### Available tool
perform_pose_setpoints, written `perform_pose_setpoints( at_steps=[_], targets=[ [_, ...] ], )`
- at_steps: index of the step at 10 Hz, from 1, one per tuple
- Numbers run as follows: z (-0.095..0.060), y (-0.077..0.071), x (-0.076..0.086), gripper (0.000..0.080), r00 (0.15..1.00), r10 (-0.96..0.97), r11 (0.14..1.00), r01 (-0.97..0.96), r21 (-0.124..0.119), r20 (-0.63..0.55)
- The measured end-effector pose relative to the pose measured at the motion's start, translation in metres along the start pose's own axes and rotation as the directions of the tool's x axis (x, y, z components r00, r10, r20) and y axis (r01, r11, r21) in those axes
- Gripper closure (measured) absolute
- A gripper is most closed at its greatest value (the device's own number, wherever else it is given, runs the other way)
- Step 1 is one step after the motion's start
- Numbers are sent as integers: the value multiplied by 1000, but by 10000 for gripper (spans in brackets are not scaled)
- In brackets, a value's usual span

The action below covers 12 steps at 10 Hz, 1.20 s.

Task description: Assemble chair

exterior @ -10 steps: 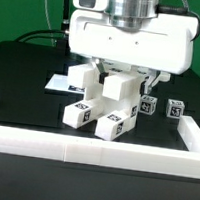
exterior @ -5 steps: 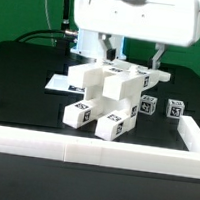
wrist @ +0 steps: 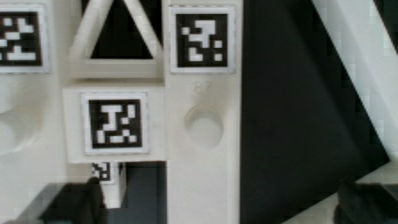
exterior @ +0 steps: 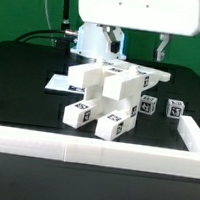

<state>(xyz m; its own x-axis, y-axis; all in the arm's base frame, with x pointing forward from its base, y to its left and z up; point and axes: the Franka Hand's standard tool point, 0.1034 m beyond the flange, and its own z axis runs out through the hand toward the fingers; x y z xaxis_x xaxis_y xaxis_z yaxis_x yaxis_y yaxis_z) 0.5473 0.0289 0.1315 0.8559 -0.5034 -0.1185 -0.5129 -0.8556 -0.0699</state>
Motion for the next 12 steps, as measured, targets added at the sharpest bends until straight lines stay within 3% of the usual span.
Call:
perform_pose_setpoints(
  at_steps=[1, 3, 4, 7, 8, 11, 12],
  targets=[
    [1, 3, -4, 151, 991, -136, 991, 136, -6, -3],
    [5, 18, -15, 151, 915, -404, 915, 404, 5, 4],
    [7, 25, -17, 151, 899, -438, 899, 438, 9, 20],
    [8, 25, -17, 151, 907, -421, 907, 421, 7, 19],
    [7, 27, -17, 151, 880, -474, 881, 474, 1, 20],
    [-4, 41, -26, 151, 669, -743, 668, 743, -45, 27],
    [-7, 47, -26, 151, 700, -714, 700, 713, -35, -20]
  ],
)
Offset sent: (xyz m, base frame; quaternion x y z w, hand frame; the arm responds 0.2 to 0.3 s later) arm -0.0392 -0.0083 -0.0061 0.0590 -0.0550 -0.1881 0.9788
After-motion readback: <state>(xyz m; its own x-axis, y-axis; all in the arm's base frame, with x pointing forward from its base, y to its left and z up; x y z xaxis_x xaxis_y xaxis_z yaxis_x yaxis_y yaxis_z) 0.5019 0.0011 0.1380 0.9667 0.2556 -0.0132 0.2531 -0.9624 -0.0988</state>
